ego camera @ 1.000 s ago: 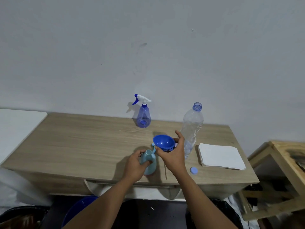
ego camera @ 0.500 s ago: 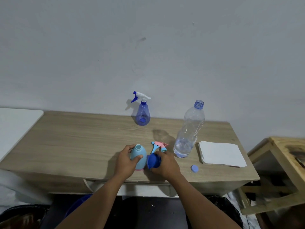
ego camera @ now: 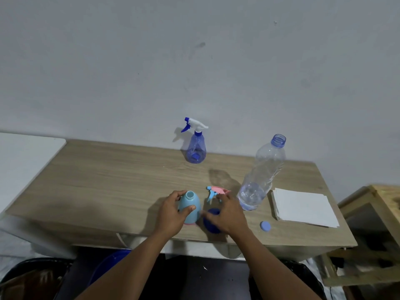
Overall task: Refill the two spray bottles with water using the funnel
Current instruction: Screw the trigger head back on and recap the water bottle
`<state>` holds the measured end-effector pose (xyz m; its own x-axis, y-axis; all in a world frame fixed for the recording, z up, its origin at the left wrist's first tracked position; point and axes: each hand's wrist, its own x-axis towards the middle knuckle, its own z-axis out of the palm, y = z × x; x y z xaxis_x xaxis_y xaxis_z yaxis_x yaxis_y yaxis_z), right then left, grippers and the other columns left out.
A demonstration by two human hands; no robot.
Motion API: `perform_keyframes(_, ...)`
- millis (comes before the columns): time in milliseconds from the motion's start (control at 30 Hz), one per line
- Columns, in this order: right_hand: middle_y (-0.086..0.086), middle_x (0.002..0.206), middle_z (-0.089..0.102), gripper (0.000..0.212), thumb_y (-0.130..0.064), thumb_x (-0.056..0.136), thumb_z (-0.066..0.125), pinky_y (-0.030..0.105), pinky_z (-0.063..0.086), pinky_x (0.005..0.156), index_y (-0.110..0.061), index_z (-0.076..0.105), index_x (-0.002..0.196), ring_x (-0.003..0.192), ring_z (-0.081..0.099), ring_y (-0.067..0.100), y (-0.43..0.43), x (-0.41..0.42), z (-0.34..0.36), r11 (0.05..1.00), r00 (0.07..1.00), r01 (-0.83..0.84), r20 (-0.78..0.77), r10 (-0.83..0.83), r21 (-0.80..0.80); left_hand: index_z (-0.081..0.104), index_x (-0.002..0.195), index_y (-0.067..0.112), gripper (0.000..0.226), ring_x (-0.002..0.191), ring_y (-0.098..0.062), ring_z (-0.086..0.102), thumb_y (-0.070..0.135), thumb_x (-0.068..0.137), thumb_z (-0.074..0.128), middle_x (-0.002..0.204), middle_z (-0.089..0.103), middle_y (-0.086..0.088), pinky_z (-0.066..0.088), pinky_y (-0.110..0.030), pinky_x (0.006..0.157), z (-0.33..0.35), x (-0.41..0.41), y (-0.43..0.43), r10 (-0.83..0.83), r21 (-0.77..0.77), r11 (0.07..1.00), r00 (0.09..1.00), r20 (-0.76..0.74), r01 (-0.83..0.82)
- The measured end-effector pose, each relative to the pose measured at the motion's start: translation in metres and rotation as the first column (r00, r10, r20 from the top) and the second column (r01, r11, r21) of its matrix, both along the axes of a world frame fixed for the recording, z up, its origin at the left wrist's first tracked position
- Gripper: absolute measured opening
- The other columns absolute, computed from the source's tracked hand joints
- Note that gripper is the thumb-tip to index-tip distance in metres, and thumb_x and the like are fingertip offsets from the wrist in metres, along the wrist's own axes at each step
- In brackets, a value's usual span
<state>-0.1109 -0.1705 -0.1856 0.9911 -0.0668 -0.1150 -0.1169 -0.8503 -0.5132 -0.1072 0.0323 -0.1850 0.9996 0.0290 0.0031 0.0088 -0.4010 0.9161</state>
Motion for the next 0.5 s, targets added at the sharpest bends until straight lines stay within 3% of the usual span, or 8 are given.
perform_keyframes(100, 0.009, 0.113, 0.063, 0.025, -0.029, 0.095, 0.055, 0.030, 0.051, 0.075, -0.013, 0.059, 0.113, 0.093, 0.061, 0.022, -0.005, 0.023, 0.005, 0.995, 0.994, 0.104, 0.035, -0.104, -0.005, 0.061, 0.111, 0.036, 0.046, 0.107, -0.003, 0.059, 0.030, 0.072, 0.085, 0.112, 0.065, 0.016, 0.049, -0.022, 0.085, -0.004, 0.001, 0.001, 0.004, 0.008, 1.000, 1.000, -0.001, -0.004)
perform_keyframes(167, 0.013, 0.110, 0.066, 0.019, -0.012, 0.095, 0.050, 0.035, 0.052, 0.075, -0.010, 0.056, 0.113, 0.095, 0.064, 0.028, -0.006, 0.037, 0.005, 0.990, 0.993, 0.101, -0.057, -0.107, -0.101, 0.061, 0.112, 0.035, 0.047, 0.107, -0.003, 0.059, 0.030, 0.072, 0.085, 0.112, 0.065, 0.015, 0.051, -0.025, 0.085, -0.005, 0.002, 0.000, 0.009, 0.006, 1.000, 1.000, -0.006, -0.009)
perform_keyframes(333, 0.015, 0.105, 0.066, 0.017, -0.009, 0.096, 0.044, 0.036, 0.048, 0.069, -0.010, 0.049, 0.112, 0.095, 0.065, 0.034, -0.005, 0.053, -0.008, 0.990, 0.978, 0.099, -0.172, -0.116, -0.104, 0.059, 0.109, 0.037, 0.047, 0.106, 0.004, 0.055, 0.022, 0.073, 0.085, 0.109, 0.063, 0.018, 0.046, -0.016, 0.082, -0.002, 0.000, -0.003, 0.000, -0.009, 1.000, 1.000, -0.002, 0.000)
perform_keyframes(500, 0.006, 0.094, 0.059, 0.010, -0.010, 0.094, 0.053, 0.033, 0.043, 0.068, -0.011, 0.049, 0.103, 0.092, 0.064, 0.031, 0.002, 0.057, 0.001, 0.982, 0.977, 0.173, -0.135, -0.163, 0.069, 0.058, 0.106, 0.041, 0.046, 0.105, 0.006, 0.055, 0.024, 0.072, 0.084, 0.109, 0.064, 0.019, 0.045, -0.014, 0.082, -0.004, 0.001, -0.001, 0.010, -0.017, 1.000, 1.000, -0.012, -0.010)
